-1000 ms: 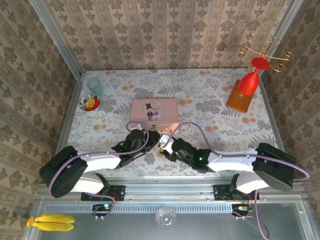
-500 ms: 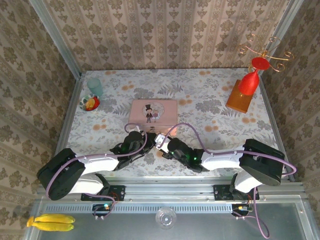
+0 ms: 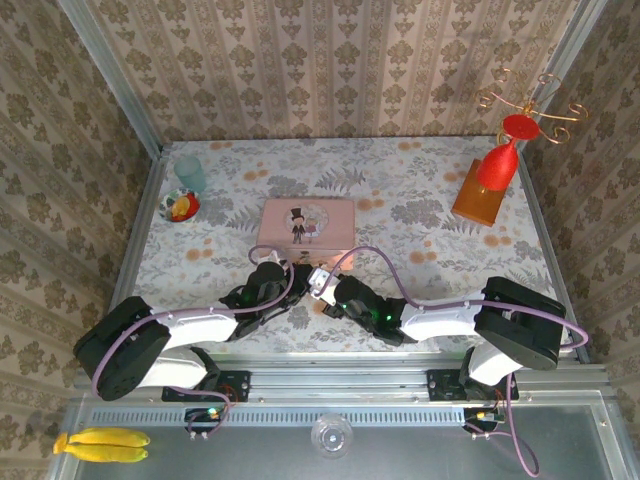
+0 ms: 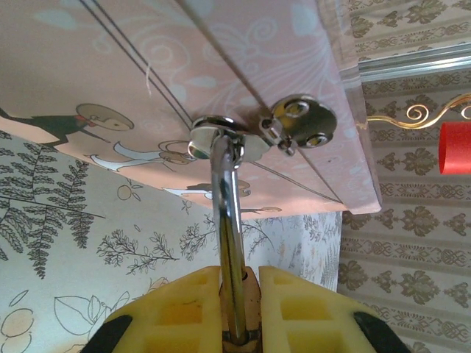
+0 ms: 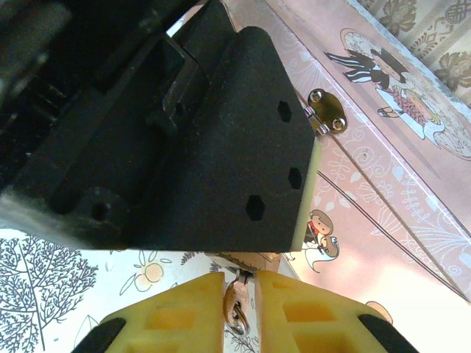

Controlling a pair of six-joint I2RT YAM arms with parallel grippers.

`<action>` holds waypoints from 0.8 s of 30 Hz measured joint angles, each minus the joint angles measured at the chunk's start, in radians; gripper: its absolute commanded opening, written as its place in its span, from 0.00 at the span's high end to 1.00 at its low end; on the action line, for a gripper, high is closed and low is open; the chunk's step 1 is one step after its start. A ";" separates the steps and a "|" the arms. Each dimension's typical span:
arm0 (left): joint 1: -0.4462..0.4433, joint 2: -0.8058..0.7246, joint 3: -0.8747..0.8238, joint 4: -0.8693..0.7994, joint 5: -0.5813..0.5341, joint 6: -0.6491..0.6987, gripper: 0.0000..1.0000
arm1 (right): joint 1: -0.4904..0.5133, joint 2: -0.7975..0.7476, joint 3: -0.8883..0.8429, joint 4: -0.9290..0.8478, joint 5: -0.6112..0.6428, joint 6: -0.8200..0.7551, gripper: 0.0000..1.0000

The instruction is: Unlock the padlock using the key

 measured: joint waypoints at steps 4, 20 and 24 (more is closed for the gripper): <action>0.000 0.000 0.003 0.005 -0.003 0.000 1.00 | -0.008 0.000 -0.001 0.011 -0.008 0.012 0.84; 0.000 0.000 0.008 0.035 -0.006 0.000 1.00 | -0.114 -0.051 -0.056 0.075 -0.225 0.200 0.85; -0.001 0.000 0.008 0.045 -0.005 0.000 1.00 | -0.126 -0.060 -0.060 0.078 -0.248 0.227 0.85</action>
